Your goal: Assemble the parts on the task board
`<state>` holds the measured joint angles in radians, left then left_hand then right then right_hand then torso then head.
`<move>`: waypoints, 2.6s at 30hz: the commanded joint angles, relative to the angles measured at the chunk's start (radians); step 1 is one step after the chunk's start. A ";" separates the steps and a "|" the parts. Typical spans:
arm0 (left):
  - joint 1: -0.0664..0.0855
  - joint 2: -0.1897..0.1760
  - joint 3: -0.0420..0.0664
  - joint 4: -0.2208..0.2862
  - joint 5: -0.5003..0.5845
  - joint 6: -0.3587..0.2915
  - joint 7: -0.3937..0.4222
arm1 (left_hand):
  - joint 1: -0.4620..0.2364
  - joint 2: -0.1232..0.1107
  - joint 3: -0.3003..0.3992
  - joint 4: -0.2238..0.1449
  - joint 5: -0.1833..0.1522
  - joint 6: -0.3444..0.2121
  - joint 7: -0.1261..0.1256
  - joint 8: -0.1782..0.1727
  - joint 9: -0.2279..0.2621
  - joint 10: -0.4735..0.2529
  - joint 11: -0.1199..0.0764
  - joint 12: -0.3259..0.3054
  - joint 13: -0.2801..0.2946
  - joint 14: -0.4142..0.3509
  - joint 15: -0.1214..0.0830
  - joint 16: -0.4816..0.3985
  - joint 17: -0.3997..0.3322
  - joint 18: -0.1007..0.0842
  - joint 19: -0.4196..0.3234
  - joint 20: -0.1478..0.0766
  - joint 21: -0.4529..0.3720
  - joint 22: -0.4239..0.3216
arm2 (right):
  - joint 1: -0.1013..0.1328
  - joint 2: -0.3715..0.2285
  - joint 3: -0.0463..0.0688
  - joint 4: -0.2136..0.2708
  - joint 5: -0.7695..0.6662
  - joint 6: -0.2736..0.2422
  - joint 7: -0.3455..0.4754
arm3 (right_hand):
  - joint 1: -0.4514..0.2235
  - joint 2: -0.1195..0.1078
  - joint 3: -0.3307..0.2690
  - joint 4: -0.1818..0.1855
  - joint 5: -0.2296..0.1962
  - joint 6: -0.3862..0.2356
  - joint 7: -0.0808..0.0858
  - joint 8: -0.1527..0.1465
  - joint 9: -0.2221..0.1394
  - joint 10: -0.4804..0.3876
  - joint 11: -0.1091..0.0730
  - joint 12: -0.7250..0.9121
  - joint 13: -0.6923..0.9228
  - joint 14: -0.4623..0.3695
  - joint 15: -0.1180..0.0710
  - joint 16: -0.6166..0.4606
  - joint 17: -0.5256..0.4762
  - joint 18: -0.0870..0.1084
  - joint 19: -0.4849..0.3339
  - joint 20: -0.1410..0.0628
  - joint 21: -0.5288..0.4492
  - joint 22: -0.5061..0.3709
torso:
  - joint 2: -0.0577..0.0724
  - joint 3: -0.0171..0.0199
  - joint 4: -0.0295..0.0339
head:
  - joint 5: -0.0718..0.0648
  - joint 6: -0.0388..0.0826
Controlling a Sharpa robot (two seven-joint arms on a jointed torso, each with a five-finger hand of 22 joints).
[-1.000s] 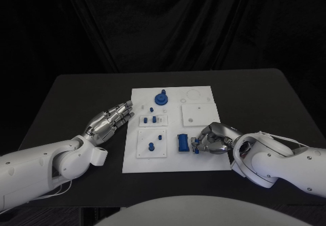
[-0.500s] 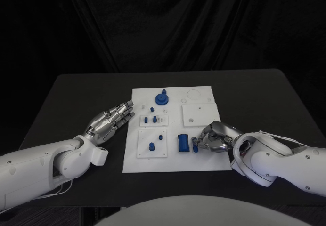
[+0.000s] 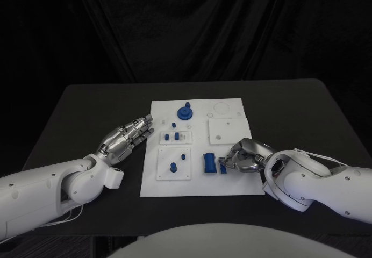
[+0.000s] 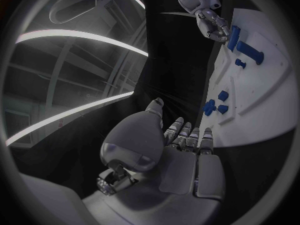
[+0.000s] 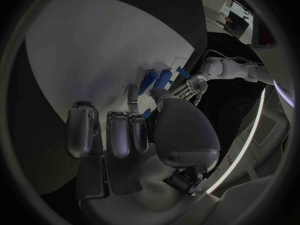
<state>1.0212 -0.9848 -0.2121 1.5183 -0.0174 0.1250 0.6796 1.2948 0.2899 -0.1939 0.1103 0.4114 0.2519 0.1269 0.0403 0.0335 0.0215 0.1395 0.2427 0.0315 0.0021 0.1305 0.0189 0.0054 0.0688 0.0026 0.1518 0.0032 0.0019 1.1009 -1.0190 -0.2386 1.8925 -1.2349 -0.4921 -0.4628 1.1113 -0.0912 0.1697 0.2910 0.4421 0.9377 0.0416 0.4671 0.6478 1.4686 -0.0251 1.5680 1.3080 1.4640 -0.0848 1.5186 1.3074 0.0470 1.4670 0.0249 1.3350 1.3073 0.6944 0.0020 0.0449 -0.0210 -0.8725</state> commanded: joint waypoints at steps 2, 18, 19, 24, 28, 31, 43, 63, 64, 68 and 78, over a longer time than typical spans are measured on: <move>-0.001 0.002 0.001 0.001 0.001 0.014 0.045 | 0.008 0.001 0.004 -0.003 0.006 -0.001 0.007 -0.004 0.000 -0.002 0.007 0.004 0.000 0.001 0.007 0.005 0.001 0.020 0.000 0.004 -0.001 0.000 | -0.002 -0.003 0.000 0.003 -0.010 -0.018 -0.003 | -0.025 0.001 -0.014 0.001 -0.039 -0.008 0.003 0.009 0.002 0.102 -0.001 0.003 0.263 0.078 -0.001 -0.002 0.133 0.013 0.003 0.000 -0.006 0.184 | 0.000 0.0002 -0.0001 | 0.001 0.000; -0.002 -0.006 0.001 0.006 0.001 0.011 0.047 | 0.007 0.001 0.006 -0.003 0.006 -0.002 0.008 -0.004 0.000 -0.002 0.007 0.004 0.000 0.001 0.007 0.005 0.001 0.020 0.000 0.005 -0.001 0.000 | -0.004 -0.100 -0.003 0.085 -0.006 -0.062 0.054 | -0.088 -0.004 -0.061 0.003 -0.149 0.002 -0.008 0.050 0.026 0.102 -0.010 0.003 0.263 0.087 -0.009 0.013 0.166 0.001 0.028 -0.006 0.047 0.201 | 0.000 0.0005 -0.0010 | 0.005 0.000; -0.002 -0.006 0.001 0.006 0.001 0.010 0.047 | 0.007 0.000 0.007 -0.004 0.006 -0.001 0.007 -0.004 0.000 -0.002 0.007 0.004 0.000 0.001 0.007 0.005 0.001 0.021 0.000 0.005 -0.001 0.000 | -0.004 -0.106 -0.004 0.088 -0.004 -0.059 0.052 | -0.083 -0.006 -0.062 0.002 -0.153 0.003 -0.011 0.065 0.038 0.102 -0.012 0.003 0.263 0.088 -0.011 0.013 0.166 0.000 0.030 -0.008 0.050 0.202 | 0.000 0.0005 -0.0004 | 0.003 0.000; -0.002 -0.006 0.001 0.007 0.002 0.010 0.047 | 0.007 0.000 0.007 -0.004 0.006 -0.001 0.007 -0.004 0.000 -0.002 0.007 0.004 0.000 0.001 0.007 0.005 0.001 0.021 0.000 0.005 -0.001 0.000 | -0.005 -0.129 -0.006 0.088 0.005 -0.049 0.054 | -0.028 -0.007 -0.052 -0.001 -0.131 -0.016 -0.017 0.108 0.074 0.102 -0.018 0.003 0.263 0.088 -0.016 0.013 0.167 0.000 0.031 -0.014 0.052 0.202 | 0.000 0.0013 -0.0001 | 0.002 0.000; -0.002 -0.005 0.001 0.007 0.002 0.009 0.049 | 0.007 0.000 0.007 -0.004 0.006 -0.001 0.007 -0.004 0.000 -0.002 0.007 0.004 0.000 0.001 0.007 0.005 0.001 0.021 0.000 0.005 -0.001 0.000 | -0.005 -0.138 -0.007 0.081 0.027 -0.080 0.090 | 0.018 0.002 -0.039 -0.001 -0.115 -0.029 -0.020 0.131 0.093 0.102 -0.021 0.003 0.263 0.087 -0.019 0.011 0.163 0.000 0.030 -0.016 0.050 0.202 | -0.001 -0.0001 -0.0018 | 0.007 0.000; -0.002 -0.003 0.001 0.008 0.001 0.011 0.072 | 0.006 0.000 0.008 -0.004 0.006 0.001 0.007 -0.003 0.001 -0.002 0.007 0.005 0.000 0.001 0.007 0.005 0.001 0.021 0.000 0.005 -0.001 0.000 | -0.005 -0.142 -0.008 0.071 0.063 -0.138 0.162 | 0.027 0.018 -0.031 0.001 -0.098 -0.035 -0.021 0.141 0.099 0.102 -0.022 0.003 0.263 0.074 -0.019 -0.014 0.107 0.011 0.009 -0.017 0.004 0.186 | -0.002 -0.0005 -0.0030 | 0.014 0.000; -0.001 -0.009 0.001 0.042 0.001 -0.013 0.150 | 0.027 0.000 0.051 -0.012 0.074 0.065 0.023 0.011 0.007 0.025 0.014 0.072 0.008 0.014 0.020 0.046 0.010 0.028 0.018 0.025 0.012 0.010 | -0.004 -0.150 -0.008 0.040 0.252 -0.375 0.544 | 0.065 0.003 0.011 -0.004 -0.023 -0.068 0.025 0.046 -0.029 -0.264 0.027 -0.277 -0.068 -0.111 0.032 -0.221 -0.271 0.086 -0.210 0.033 -0.408 0.058 | 0.000 0.0007 -0.0002 | -0.002 0.000; 0.056 -0.009 0.001 0.092 0.033 -0.037 0.166 | 0.019 0.002 0.055 0.005 0.077 0.080 0.025 0.015 0.009 0.025 0.016 0.073 0.007 0.012 0.021 0.044 0.009 0.029 0.014 0.027 0.008 0.007 | -0.003 -0.099 -0.008 -0.042 0.596 -0.286 0.846 | 0.225 0.009 -0.011 -0.005 -0.029 -0.193 0.146 0.029 -0.247 -0.799 0.179 -0.816 -0.746 -0.710 0.211 -0.785 -0.938 0.131 -0.606 0.208 -1.163 -0.380 | -0.043 0.0146 -0.0316 | 0.022 0.000; 0.058 -0.006 0.001 0.090 0.034 -0.036 0.166 | 0.019 0.002 0.055 0.005 0.077 0.080 0.025 0.015 0.009 0.025 0.016 0.072 0.007 0.012 0.021 0.044 0.009 0.029 0.013 0.027 0.008 0.007 | -0.003 -0.095 -0.008 -0.046 0.583 -0.283 0.841 | 0.239 0.010 -0.024 -0.004 -0.047 -0.187 0.142 0.052 -0.245 -0.792 0.175 -0.794 -0.747 -0.709 0.208 -0.766 -0.938 0.133 -0.598 0.207 -1.162 -0.381 | -0.048 0.0155 -0.0352 | 0.024 0.000; 0.061 -0.001 0.001 0.084 0.037 -0.029 0.162 | 0.019 0.002 0.057 0.008 0.078 0.079 0.026 0.015 0.008 0.024 0.016 0.071 0.007 0.012 0.021 0.043 0.009 0.029 0.012 0.027 0.007 0.006 | -0.003 -0.082 -0.010 -0.059 0.468 -0.285 0.764 | 0.274 0.007 -0.049 -0.007 -0.067 -0.171 0.126 0.106 -0.236 -0.744 0.158 -0.737 -0.747 -0.689 0.193 -0.725 -0.938 0.137 -0.572 0.199 -1.154 -0.380 | -0.062 0.0174 -0.0449 | 0.033 0.000; 0.061 0.010 0.001 0.066 0.039 -0.016 0.151 | 0.021 0.002 0.061 0.013 0.079 0.075 0.028 0.014 0.008 0.022 0.017 0.069 0.006 0.011 0.022 0.042 0.008 0.029 0.009 0.029 0.005 0.005 | -0.012 -0.061 -0.011 -0.052 0.087 -0.105 0.359 | 0.269 0.021 -0.227 -0.001 -0.143 -0.096 -0.019 0.397 -0.027 0.102 -0.010 0.003 0.263 0.070 0.004 0.032 0.182 0.052 -0.095 0.011 -0.266 0.136 | -0.100 0.0201 -0.0560 | 0.046 0.000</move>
<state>1.0798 -0.9764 -0.2117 1.5848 0.0130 0.0946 0.6797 1.3105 0.2900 -0.1346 0.1176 0.4850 0.3254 0.1464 0.0502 0.0409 0.0413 0.1522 0.3134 0.0378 0.0130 0.1484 0.0616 0.0143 0.0844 0.0135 0.1770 0.0110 0.0080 1.0934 -1.0808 -0.2495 1.8367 -0.9658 -0.7033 0.1002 1.3852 -0.0673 -0.0554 0.2882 0.2963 0.8473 0.0245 0.8646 0.6195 1.4662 -0.0343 1.5665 1.3079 1.4603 -0.0791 1.5475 1.3008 0.1014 1.3731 0.0373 1.0672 1.3074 0.6091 0.0204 -0.0081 0.0249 -0.8725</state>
